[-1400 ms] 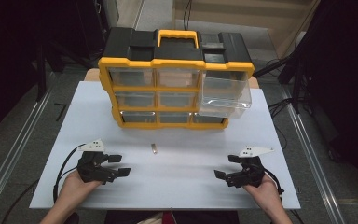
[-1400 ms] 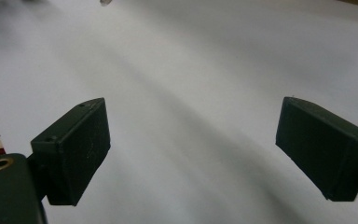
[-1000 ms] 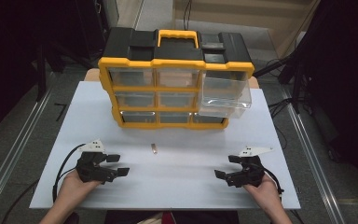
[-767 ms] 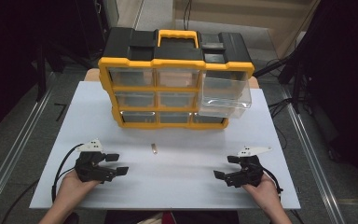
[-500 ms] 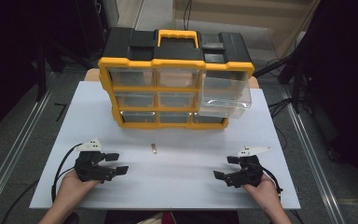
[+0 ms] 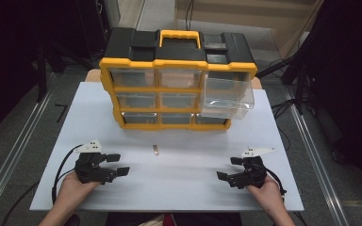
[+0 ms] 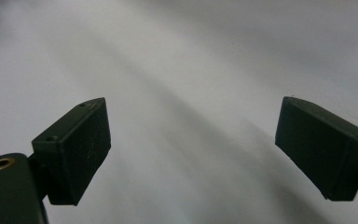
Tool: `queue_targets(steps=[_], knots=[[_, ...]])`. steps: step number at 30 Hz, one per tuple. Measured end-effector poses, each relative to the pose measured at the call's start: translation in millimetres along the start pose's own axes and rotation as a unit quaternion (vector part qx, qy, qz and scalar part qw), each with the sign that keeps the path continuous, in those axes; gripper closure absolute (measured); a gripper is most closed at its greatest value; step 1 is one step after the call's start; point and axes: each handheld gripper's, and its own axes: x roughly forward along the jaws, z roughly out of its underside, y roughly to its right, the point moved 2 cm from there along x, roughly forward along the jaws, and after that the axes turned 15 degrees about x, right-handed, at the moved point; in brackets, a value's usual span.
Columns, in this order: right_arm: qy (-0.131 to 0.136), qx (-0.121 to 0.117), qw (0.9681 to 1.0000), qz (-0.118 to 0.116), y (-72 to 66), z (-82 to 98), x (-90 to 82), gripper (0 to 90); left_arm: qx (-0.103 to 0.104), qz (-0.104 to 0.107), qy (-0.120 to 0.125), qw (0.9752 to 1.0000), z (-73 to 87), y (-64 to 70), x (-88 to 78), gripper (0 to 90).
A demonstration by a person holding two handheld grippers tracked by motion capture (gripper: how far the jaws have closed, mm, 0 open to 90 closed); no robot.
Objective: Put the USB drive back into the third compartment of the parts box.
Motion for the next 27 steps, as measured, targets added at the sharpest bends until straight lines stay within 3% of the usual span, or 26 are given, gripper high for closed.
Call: queue_targets(steps=[11, 27], knots=[[-0.005, 0.001, 1.0, -0.003, -0.8, -0.7, 2.4, 8.8, 0.0, 0.0, 0.002, 1.0, -0.2, 0.0, -0.4, 27.2], [0.003, -0.023, 0.9996, -0.015, -26.4, -28.3, 8.8, 8.8, 0.001, -0.003, 0.0, 1.0, -0.2, 0.2, -0.1, 27.2]])
